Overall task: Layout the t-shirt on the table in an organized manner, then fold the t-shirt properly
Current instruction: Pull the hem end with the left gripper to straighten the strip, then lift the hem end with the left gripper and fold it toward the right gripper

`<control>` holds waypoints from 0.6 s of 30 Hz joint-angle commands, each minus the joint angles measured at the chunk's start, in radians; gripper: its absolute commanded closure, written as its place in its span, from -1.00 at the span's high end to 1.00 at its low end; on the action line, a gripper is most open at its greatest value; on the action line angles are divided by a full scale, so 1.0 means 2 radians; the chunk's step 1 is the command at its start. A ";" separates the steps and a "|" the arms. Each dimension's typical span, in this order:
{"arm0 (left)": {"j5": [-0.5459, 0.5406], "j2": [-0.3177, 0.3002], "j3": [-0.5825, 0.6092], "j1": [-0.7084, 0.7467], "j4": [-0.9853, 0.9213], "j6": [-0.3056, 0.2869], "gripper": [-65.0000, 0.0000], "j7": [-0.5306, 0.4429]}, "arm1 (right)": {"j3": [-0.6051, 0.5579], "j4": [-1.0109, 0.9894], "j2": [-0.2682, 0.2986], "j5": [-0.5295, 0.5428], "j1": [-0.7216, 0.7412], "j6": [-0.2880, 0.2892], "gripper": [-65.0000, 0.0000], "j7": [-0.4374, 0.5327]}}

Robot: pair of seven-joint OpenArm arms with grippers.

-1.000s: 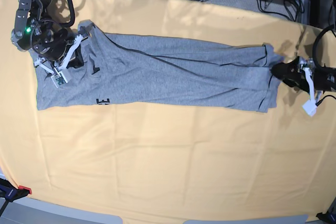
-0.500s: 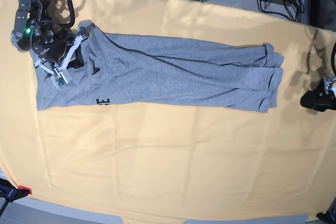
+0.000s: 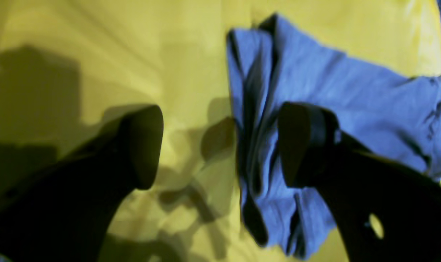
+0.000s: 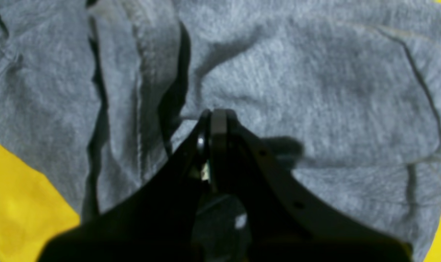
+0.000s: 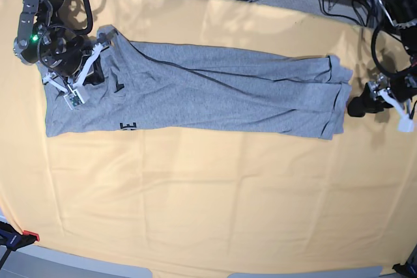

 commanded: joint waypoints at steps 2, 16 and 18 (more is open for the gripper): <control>0.014 0.009 0.021 -0.001 0.002 0.004 0.52 0.021 | 0.003 0.008 0.007 0.006 0.005 0.004 -1.00 0.008; -0.084 0.019 0.190 -0.005 0.002 -0.029 0.42 0.077 | 0.003 0.008 0.007 0.006 0.005 0.003 -1.00 0.013; -0.083 0.013 0.189 -0.008 0.002 -0.028 0.00 0.077 | 0.003 0.008 0.007 0.005 0.005 0.003 -1.00 0.013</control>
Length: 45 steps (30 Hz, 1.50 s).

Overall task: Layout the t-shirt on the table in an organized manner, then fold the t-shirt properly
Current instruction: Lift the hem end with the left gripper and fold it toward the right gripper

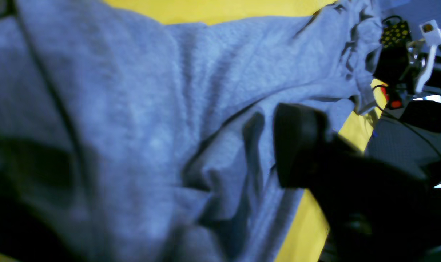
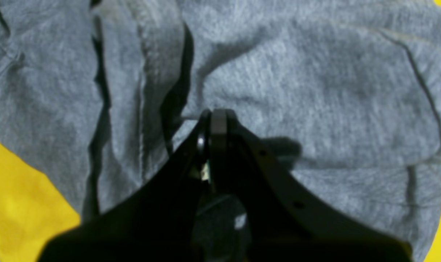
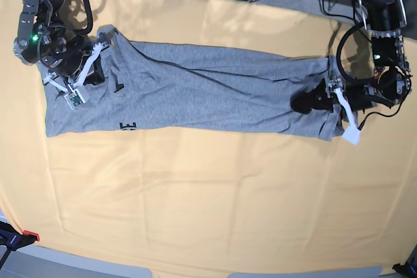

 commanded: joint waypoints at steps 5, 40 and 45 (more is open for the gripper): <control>0.032 -0.028 -0.004 -0.011 -0.001 0.010 -1.00 0.041 | 0.003 0.008 0.007 0.005 0.005 0.001 -1.00 0.011; -0.049 -0.052 -0.067 -0.027 -0.001 0.000 -0.80 0.041 | 0.002 -0.091 0.007 -0.026 0.047 -0.009 -1.00 0.049; -0.120 -0.052 -0.067 -0.027 -0.001 -0.003 -1.00 0.041 | 0.002 -0.104 0.007 -0.023 0.046 -0.003 -1.00 0.041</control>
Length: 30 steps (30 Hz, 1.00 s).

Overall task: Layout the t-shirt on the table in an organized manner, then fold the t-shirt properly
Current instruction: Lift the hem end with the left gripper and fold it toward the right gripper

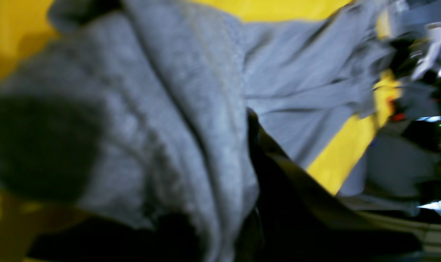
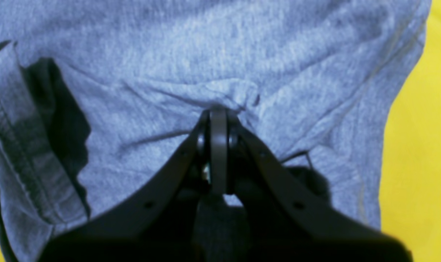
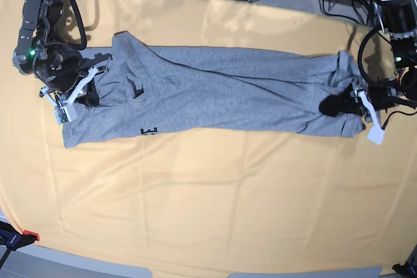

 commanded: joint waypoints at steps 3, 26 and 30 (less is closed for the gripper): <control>-0.015 -0.008 -0.004 -0.013 0.012 -0.005 -1.00 -0.008 | 0.000 0.001 0.004 -0.010 0.001 -0.002 -1.00 -0.021; -0.015 0.193 0.020 -0.001 0.135 -0.031 -1.00 -0.008 | 0.000 0.001 0.004 0.003 0.001 0.002 -1.00 -0.024; 0.006 0.223 0.059 -0.001 0.135 -0.033 -1.00 -0.008 | 0.000 0.001 0.004 0.003 0.001 0.012 -1.00 -0.024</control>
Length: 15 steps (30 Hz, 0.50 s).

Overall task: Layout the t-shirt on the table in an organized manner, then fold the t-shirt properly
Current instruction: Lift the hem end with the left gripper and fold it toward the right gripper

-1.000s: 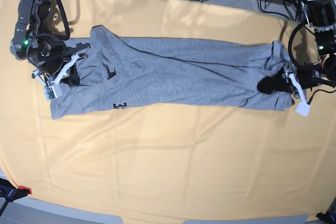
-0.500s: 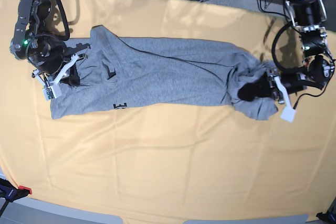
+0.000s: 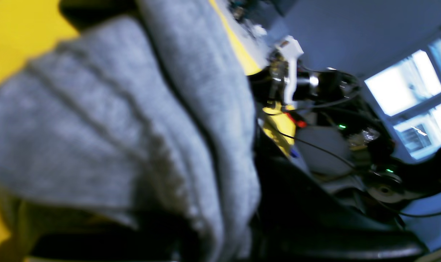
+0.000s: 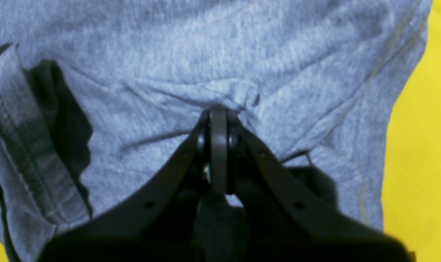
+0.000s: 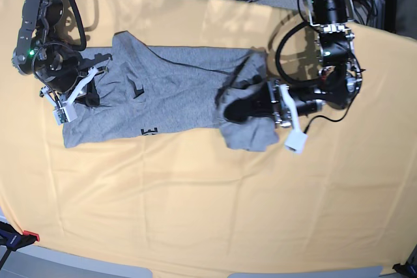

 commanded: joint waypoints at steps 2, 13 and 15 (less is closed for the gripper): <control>0.030 0.012 0.020 -0.010 0.007 -0.002 -1.00 -0.008 | 0.000 0.001 0.004 -0.008 0.000 0.002 -1.00 -0.017; 0.248 0.025 0.121 -0.010 0.007 0.016 0.52 -0.148 | 0.000 0.001 0.004 -0.006 0.000 0.003 -1.00 -0.023; 0.287 0.027 0.144 -0.010 0.007 0.058 0.52 -0.167 | 0.000 0.001 0.004 -0.006 0.000 0.003 -1.00 -0.023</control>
